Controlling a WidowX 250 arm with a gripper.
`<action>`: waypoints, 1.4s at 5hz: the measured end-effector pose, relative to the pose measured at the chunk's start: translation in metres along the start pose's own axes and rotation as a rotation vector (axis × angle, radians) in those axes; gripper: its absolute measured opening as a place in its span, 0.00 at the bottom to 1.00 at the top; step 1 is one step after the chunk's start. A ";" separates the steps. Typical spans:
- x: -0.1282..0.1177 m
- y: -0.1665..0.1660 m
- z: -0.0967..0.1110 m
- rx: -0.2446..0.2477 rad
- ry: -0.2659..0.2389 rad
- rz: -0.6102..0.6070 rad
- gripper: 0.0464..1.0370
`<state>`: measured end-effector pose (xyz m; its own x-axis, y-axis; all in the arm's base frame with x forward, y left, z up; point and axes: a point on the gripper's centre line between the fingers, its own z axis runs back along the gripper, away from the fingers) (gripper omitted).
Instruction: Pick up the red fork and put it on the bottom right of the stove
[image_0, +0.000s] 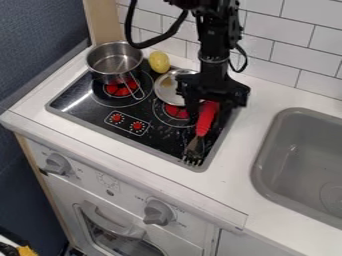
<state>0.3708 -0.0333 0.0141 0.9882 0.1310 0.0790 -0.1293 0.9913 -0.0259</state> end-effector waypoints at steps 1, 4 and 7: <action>-0.001 -0.003 -0.002 -0.018 0.008 -0.015 0.36; -0.006 -0.009 0.006 0.043 -0.022 -0.002 0.35; -0.001 0.042 0.076 0.131 -0.122 0.349 0.35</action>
<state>0.3585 0.0092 0.0882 0.8668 0.4539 0.2066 -0.4734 0.8791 0.0547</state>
